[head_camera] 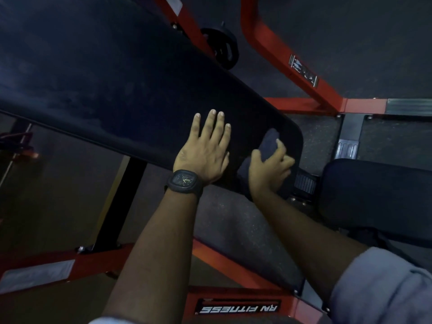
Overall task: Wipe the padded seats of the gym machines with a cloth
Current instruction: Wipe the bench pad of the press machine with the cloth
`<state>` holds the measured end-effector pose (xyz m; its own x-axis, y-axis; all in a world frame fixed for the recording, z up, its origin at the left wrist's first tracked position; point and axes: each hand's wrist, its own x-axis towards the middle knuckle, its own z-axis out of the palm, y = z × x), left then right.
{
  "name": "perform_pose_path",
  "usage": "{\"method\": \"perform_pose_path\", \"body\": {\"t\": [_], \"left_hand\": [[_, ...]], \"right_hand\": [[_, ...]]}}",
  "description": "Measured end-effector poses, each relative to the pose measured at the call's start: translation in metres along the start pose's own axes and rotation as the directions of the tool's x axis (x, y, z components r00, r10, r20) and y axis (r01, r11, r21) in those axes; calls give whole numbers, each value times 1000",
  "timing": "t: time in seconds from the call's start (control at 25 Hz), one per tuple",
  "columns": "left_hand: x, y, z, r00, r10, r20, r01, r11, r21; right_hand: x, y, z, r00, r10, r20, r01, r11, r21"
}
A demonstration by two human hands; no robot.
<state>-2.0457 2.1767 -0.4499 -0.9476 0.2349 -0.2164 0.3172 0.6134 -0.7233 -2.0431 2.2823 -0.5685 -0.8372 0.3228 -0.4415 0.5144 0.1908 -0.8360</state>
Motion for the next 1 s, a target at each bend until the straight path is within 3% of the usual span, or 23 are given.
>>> {"method": "perform_pose_path", "body": {"t": [0.04, 0.08, 0.12, 0.16, 0.2, 0.28, 0.32, 0.36, 0.4, 0.44, 0.48, 0.52, 0.56, 0.6, 0.64, 0.68, 0.76, 0.8, 0.84, 0.88, 0.92, 0.96, 1.0], "left_hand": [[0, 1, 1, 1000, -7, -6, 7, 1000, 7], [1, 2, 2, 1000, -9, -13, 9, 1000, 15], [2, 3, 3, 1000, -9, -21, 9, 1000, 20], [3, 4, 3, 1000, -11, -29, 11, 1000, 21], [3, 4, 4, 999, -12, -36, 13, 1000, 20], [2, 4, 5, 999, -17, -47, 18, 1000, 23], [2, 4, 5, 999, -17, -48, 19, 999, 28], [2, 5, 5, 999, -16, -43, 17, 999, 35], [2, 6, 6, 999, -13, -41, 14, 999, 43], [2, 6, 8, 999, -11, -44, 13, 999, 46], [3, 5, 8, 999, -11, -49, 13, 999, 38], [3, 5, 7, 999, -12, -52, 14, 1000, 27], [3, 4, 7, 999, -12, -53, 14, 1000, 22], [3, 5, 6, 998, -11, -55, 12, 1000, 23], [3, 6, 6, 999, -7, -54, 8, 1000, 24], [3, 6, 6, 999, -1, -48, 2, 1000, 26], [3, 6, 6, 999, 6, -49, -5, 999, 33], [3, 5, 6, 998, 6, -57, -4, 1000, 31], [3, 4, 6, 998, 3, -61, -2, 1000, 23], [3, 4, 7, 998, 3, -61, -2, 1000, 17], [3, 5, 7, 998, 2, -61, -1, 1000, 15], [2, 5, 7, 998, 1, -58, 0, 1000, 20], [2, 6, 7, 999, 3, -54, -1, 1000, 29]], "right_hand": [[-10, -1, 3, 999, -46, -16, 46, 998, -32], [-20, 7, 3, 961, -276, -8, 274, 958, -89], [-23, 19, 0, 874, -482, 60, 485, 864, -133], [-15, 32, -3, 814, -571, 107, 581, 797, -167], [-4, 36, -5, 840, -536, 91, 543, 822, -173], [5, 26, 0, 995, -91, -44, 91, 996, -15], [-1, 18, 2, 997, 51, -49, -50, 998, 33], [-9, 18, 3, 998, -54, -45, 54, 999, -4], [-17, 26, -1, 948, -317, -8, 316, 947, -53], [-19, 38, -4, 848, -525, 72, 530, 843, -89], [-9, 47, -8, 782, -609, 131, 622, 777, -97], [2, 48, -10, 815, -566, 123, 578, 811, -95], [9, 43, -7, 926, -374, 47, 375, 926, -36], [5, 31, -4, 997, -78, 9, 78, 996, 51], [-3, 20, -1, 998, 66, 0, -66, 996, 67], [-12, 19, -1, 998, -57, -8, 57, 998, 14], [-21, 41, -7, 827, -550, 121, 559, 826, -67], [-11, 50, -11, 756, -626, 190, 646, 760, -66], [0, 50, -11, 794, -580, 183, 600, 796, -82], [7, 44, -7, 913, -394, 103, 401, 914, -61], [4, 28, -4, 993, -103, 61, 102, 995, 22], [-3, 17, -3, 998, 23, 60, -24, 1000, 19], [-8, 17, -3, 992, -95, 79, 98, 995, -31]]}}
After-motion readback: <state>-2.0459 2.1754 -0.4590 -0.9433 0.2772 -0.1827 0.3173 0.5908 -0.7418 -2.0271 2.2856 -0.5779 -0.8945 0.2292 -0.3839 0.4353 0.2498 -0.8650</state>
